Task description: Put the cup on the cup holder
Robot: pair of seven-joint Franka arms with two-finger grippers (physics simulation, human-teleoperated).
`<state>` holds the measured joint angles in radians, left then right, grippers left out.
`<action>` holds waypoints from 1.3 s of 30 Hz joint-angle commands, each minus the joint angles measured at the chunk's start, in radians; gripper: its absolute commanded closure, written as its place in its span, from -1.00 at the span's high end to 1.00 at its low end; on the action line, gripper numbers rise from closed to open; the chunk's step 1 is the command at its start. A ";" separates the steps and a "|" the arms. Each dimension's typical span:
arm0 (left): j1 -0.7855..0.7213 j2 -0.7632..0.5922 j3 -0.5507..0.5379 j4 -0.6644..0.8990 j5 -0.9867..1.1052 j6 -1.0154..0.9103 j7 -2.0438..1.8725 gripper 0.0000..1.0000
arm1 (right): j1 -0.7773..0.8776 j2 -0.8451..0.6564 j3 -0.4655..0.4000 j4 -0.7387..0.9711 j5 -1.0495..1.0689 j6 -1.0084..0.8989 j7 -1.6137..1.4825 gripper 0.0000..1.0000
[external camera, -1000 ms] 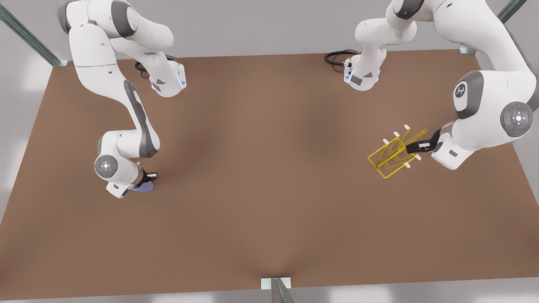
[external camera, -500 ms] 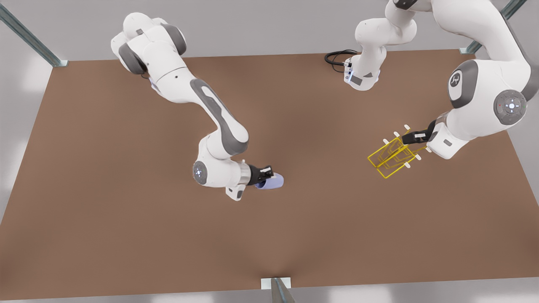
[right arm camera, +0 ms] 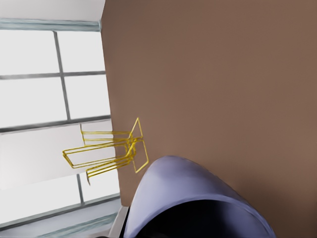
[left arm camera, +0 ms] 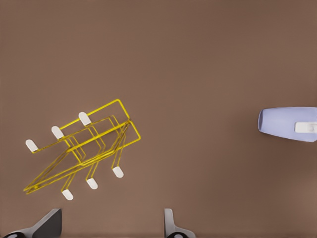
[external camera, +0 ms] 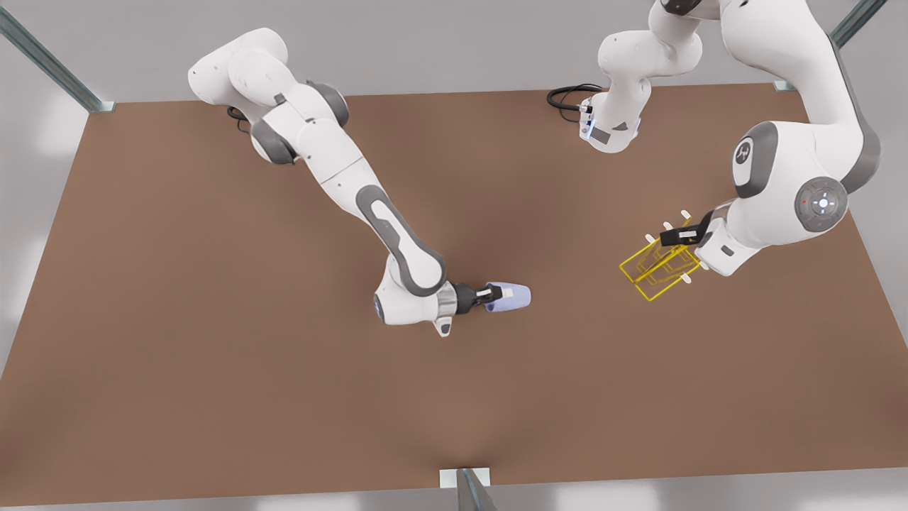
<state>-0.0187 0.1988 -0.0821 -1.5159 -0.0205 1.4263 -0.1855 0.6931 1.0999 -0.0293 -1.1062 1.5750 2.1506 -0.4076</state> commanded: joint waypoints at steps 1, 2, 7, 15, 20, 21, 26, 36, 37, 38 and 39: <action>-0.001 -0.001 0.001 0.000 0.001 0.000 -0.005 1.00 | 0.005 0.012 0.000 0.003 0.011 0.032 -0.235 -0.57; -0.001 -0.001 0.001 0.000 0.001 0.000 -0.005 1.00 | 0.013 0.015 0.000 0.003 0.011 0.043 -0.234 -0.57; -0.001 -0.001 0.001 0.000 0.001 0.000 -0.005 1.00 | 0.028 0.040 0.000 0.017 0.011 0.069 -0.235 -0.57; -0.004 0.001 0.001 -0.003 0.001 0.005 -0.005 1.00 | 0.022 0.038 0.000 0.006 0.007 0.072 -0.237 1.00; -0.059 0.002 -0.001 -0.016 0.001 0.013 -0.101 1.00 | -0.020 0.021 0.000 -0.035 -0.043 0.021 -0.238 1.00; -0.081 0.008 -0.001 -0.016 0.001 0.013 -0.124 1.00 | -0.027 0.018 0.000 -0.035 -0.066 0.008 -0.235 1.00; -0.233 0.128 -0.002 0.046 0.004 0.037 -0.494 1.00 | -0.096 -0.005 0.000 -0.073 -0.122 -0.075 -0.234 1.00; -0.313 0.221 -0.005 -0.181 -0.002 0.812 -1.865 1.00 | -0.504 -0.130 -0.155 0.066 -0.963 -0.956 -0.198 1.00; -0.328 0.221 -0.005 -0.220 -0.002 0.878 -1.959 1.00 | -0.439 -0.211 -0.265 0.098 -1.073 -1.045 -0.093 1.00; -0.346 0.221 -0.005 -0.239 -0.013 0.913 -1.987 1.00 | -0.432 -0.337 -0.250 0.097 -1.184 -1.103 0.113 1.00; -0.368 0.240 -0.005 -0.248 -0.015 0.941 -2.060 1.00 | -0.420 -0.477 -0.215 0.071 -1.256 -1.103 0.326 1.00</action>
<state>-0.3717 0.4363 -0.0873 -1.7491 -0.0276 2.0648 -1.0155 0.2600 0.6886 -0.2294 -1.0397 0.5705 1.4256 -0.5407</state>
